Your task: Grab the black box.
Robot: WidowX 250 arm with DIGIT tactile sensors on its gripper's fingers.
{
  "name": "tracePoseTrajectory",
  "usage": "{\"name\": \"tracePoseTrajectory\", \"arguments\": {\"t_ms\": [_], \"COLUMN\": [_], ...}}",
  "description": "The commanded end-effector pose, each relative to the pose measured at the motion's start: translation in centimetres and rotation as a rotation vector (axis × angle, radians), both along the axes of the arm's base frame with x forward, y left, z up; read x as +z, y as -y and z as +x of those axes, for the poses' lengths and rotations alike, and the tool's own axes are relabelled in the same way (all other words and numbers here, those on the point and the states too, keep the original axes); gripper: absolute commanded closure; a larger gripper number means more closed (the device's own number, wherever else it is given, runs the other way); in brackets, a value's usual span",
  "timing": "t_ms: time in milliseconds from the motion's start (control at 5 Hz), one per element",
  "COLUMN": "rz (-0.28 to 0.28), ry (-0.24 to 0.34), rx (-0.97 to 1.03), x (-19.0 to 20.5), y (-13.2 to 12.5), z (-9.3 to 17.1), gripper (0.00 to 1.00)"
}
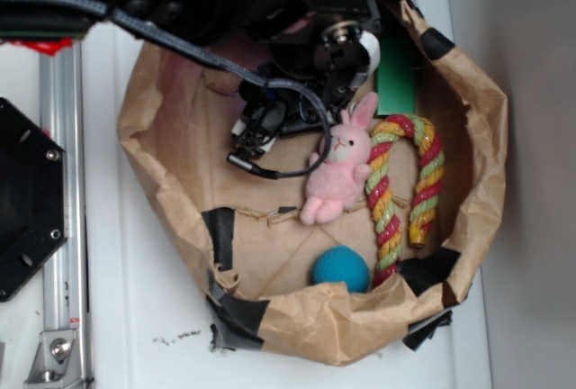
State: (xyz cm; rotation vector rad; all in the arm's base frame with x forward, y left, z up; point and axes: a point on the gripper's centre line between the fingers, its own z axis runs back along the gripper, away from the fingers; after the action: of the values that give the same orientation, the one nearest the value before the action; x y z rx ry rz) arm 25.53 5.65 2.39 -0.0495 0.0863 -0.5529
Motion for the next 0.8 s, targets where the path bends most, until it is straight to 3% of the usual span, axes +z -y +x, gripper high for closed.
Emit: {"name": "tracePoseTrajectory", "arguments": {"t_ms": [0,400,600], "rz": [-0.026,0.056,0.067], "ry": [0.063,0.175,0.189], "rx": [0.211,0.210,0.221], "x": [1.0,5.3,6.2], "y": [-0.5,0.6,0.5], "z": [0.6,-1.2,-1.6], "gripper": [1.00,1.00,1.00]}}
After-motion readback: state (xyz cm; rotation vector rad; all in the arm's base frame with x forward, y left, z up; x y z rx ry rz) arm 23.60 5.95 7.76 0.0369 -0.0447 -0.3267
